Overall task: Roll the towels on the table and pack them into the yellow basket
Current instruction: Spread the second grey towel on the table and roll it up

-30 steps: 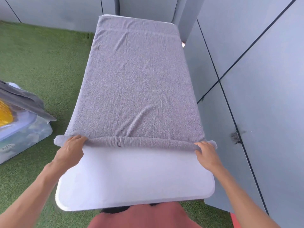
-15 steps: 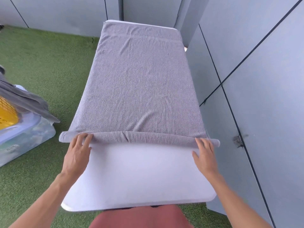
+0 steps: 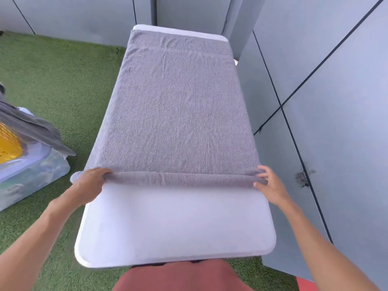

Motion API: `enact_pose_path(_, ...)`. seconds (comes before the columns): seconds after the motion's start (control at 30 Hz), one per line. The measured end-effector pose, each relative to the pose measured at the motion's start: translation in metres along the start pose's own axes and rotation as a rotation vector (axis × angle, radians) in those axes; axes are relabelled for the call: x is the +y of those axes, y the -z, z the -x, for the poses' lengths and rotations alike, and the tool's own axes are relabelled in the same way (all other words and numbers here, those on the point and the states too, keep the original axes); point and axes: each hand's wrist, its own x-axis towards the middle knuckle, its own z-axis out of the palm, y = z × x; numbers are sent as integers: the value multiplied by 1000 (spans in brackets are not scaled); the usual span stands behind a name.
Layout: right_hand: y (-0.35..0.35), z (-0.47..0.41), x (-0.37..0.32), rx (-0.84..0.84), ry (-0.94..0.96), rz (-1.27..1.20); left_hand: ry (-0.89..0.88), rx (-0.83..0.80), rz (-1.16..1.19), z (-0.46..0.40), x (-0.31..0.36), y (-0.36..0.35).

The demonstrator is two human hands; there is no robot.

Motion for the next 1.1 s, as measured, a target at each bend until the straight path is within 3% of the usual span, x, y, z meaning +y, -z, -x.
enact_pose_path(0.07,-9,2,-8,220,82,22,52,133,97,-2,11,5)
enact_pose_path(0.13,-25,8,-10,359,171,274,13,335,3,3,17,2)
enact_pose_path(0.23,-46,23,-8,330,261,570,-84,431,-163,18,19,-20)
enact_pose_path(0.4,-52,11,-11,172,207,475,-144,255,-210,10,15,-42)
enact_pose_path(0.57,-34,2,-26,50,149,497,-52,247,-226,2,20,-21)
enact_pose_path(0.7,-11,11,-19,-165,29,439,60,-87,-220,6,5,-8)
enact_pose_path(0.8,-1,10,-24,-165,-128,132,121,-217,-10,-5,1,5)
enact_pose_path(0.9,-10,9,-29,117,-44,30,182,3,164,-11,4,10)
enact_pose_path(1.0,-33,18,-24,375,126,433,56,360,-57,3,10,-3)
enact_pose_path(1.1,-53,31,-17,415,166,586,-94,444,-168,24,14,-26)
